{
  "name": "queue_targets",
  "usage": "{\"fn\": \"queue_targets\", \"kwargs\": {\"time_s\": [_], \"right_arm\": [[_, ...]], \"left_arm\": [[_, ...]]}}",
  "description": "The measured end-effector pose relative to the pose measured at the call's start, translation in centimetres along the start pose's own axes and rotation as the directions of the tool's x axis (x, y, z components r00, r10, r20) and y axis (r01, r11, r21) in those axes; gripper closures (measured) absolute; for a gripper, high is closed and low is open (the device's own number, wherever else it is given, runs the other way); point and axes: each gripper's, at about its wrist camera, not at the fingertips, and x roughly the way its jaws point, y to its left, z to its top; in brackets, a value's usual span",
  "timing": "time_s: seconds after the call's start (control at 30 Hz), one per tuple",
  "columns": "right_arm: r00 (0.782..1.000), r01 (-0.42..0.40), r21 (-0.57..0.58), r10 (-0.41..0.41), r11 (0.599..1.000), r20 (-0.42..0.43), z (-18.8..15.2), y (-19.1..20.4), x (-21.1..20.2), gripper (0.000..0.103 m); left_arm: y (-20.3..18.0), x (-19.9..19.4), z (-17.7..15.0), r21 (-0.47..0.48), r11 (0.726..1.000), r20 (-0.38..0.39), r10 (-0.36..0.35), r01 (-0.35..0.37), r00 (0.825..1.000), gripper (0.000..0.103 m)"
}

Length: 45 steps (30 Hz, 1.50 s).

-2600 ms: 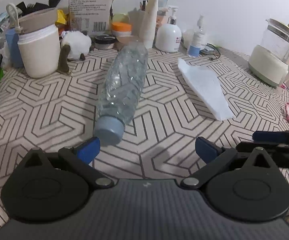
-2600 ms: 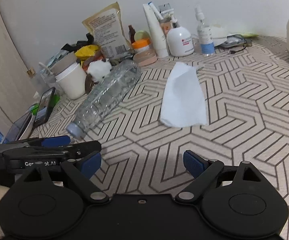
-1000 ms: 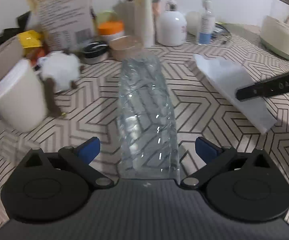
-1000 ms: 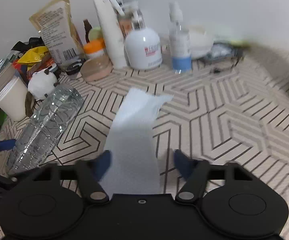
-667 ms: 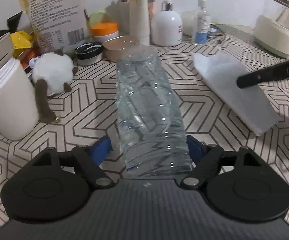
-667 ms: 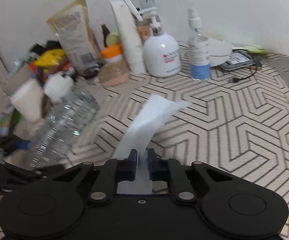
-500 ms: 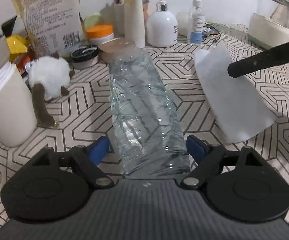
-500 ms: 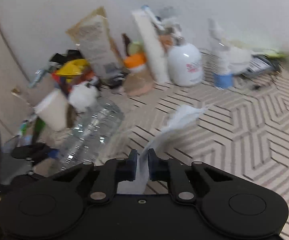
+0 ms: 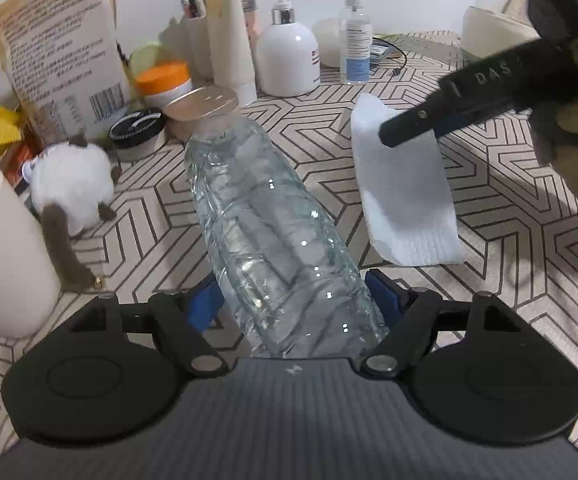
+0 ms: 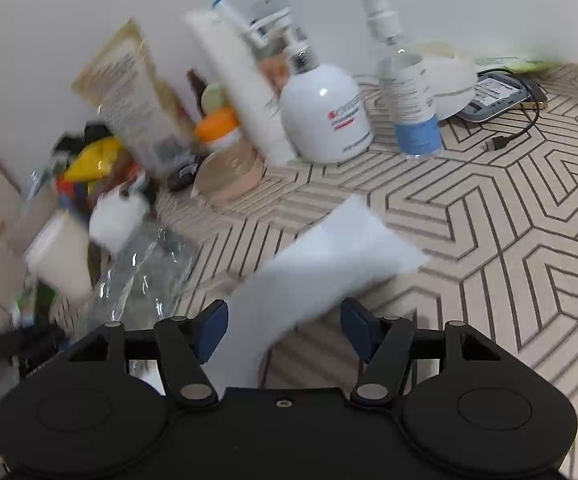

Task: Clean container
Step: 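Lift the bottle upright with the left tool while the right tool raises the wipe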

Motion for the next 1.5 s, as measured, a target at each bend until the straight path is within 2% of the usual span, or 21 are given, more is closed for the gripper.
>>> {"fn": "queue_targets", "kwargs": {"time_s": [0.03,0.07,0.1,0.13,0.2,0.3,0.37,0.53,0.6,0.77,0.87,0.93,0.97,1.03,1.07,1.1,1.17,1.27,1.37,1.5], "right_arm": [[1.000,-0.004,-0.013,0.004,1.000,-0.004,0.1,-0.1,0.1,0.045],[1.000,-0.006,-0.028,0.006,1.000,-0.007,0.2,-0.1,0.2,0.088],[1.000,0.008,-0.055,-0.008,0.998,-0.009,0.1,-0.1,0.1,0.097],[1.000,0.021,-0.079,-0.021,0.997,-0.009,0.0,-0.1,0.0,0.100],[0.999,0.031,-0.095,-0.030,0.995,0.016,0.0,-0.4,-0.5,0.100],[0.997,-0.054,-0.074,0.058,0.996,0.048,0.3,-0.9,-2.2,0.100],[0.993,-0.094,-0.105,0.101,0.990,0.067,0.3,-0.3,-3.3,0.100],[0.980,-0.176,-0.191,0.189,0.966,0.054,-0.5,1.9,-4.3,0.100],[0.969,-0.227,-0.204,0.242,0.952,0.050,-0.7,2.5,-4.7,0.100],[0.941,-0.330,-0.207,0.338,0.921,0.005,-1.2,3.5,-4.5,0.100],[0.947,-0.318,-0.234,0.321,0.919,-0.028,-2.0,4.1,-3.5,0.100],[0.958,-0.274,-0.266,0.286,0.924,0.006,-2.2,4.5,-3.8,0.102],[0.968,-0.230,-0.279,0.248,0.932,0.033,-2.3,4.5,-4.0,0.102],[0.983,-0.123,-0.325,0.160,0.938,0.089,-2.3,4.7,-4.4,0.102],[0.986,-0.084,-0.344,0.129,0.935,0.109,-2.3,4.8,-4.4,0.102],[0.986,-0.090,-0.337,0.132,0.937,0.106,-2.2,4.8,-4.2,0.102],[0.985,-0.100,-0.326,0.139,0.940,0.100,-2.0,5.0,-3.8,0.100],[0.984,-0.097,-0.388,0.146,0.917,0.100,-2.5,6.8,-3.3,0.097],[0.970,-0.217,-0.388,0.243,0.896,0.018,-3.2,7.5,-3.1,0.097],[0.946,-0.313,-0.379,0.319,0.871,-0.048,-3.9,7.9,-3.2,0.097]], "left_arm": [[-0.3,-0.1,0.0,0.028,1.000,0.005,0.009,-0.009,1.000,0.028],[-0.7,-0.2,0.1,0.055,0.998,0.010,0.018,-0.018,1.000,0.029],[-0.9,-0.2,0.1,0.074,0.997,0.012,0.016,-0.017,1.000,0.031],[-1.0,-0.3,0.2,0.092,0.996,0.014,0.014,-0.015,1.000,0.031],[-1.3,-0.4,0.3,0.117,0.993,0.013,-0.008,0.006,1.000,0.031],[-2.1,-0.4,0.6,0.145,0.988,0.012,-0.053,0.050,0.999,0.031],[-3.1,-0.4,0.6,0.176,0.982,0.021,-0.067,0.062,0.998,0.032],[-5.1,-1.8,2.3,0.224,0.968,0.085,-0.139,0.117,0.987,0.042],[-5.5,-2.1,2.1,0.205,0.972,0.125,-0.142,0.115,0.982,0.043],[-6.4,-2.2,1.3,0.215,0.974,0.160,-0.101,0.066,0.982,0.042],[-6.3,-1.5,1.1,0.206,0.977,0.091,-0.081,0.061,0.993,0.037],[-5.6,-1.0,0.6,0.162,0.984,0.053,-0.079,0.070,0.995,0.033],[-5.3,-0.7,0.3,0.139,0.987,0.035,-0.079,0.074,0.996,0.033],[-5.0,-0.9,-0.2,0.132,0.987,0.052,-0.101,0.093,0.994,0.035],[-4.9,-1.0,-0.3,0.138,0.985,0.064,-0.110,0.100,0.992,0.039],[-4.9,-1.0,-0.3,0.141,0.984,0.076,-0.118,0.107,0.990,0.043],[-4.7,-0.7,-0.2,0.121,0.985,0.084,-0.132,0.122,0.988,0.043],[-4.0,-1.1,-0.2,0.112,0.983,0.089,-0.154,0.143,0.984,0.043],[-4.1,-1.3,-0.6,0.147,0.980,0.097,-0.151,0.136,0.984,0.043],[-3.7,-1.3,-1.1,0.147,0.979,0.114,-0.155,0.138,0.981,0.044]]}}
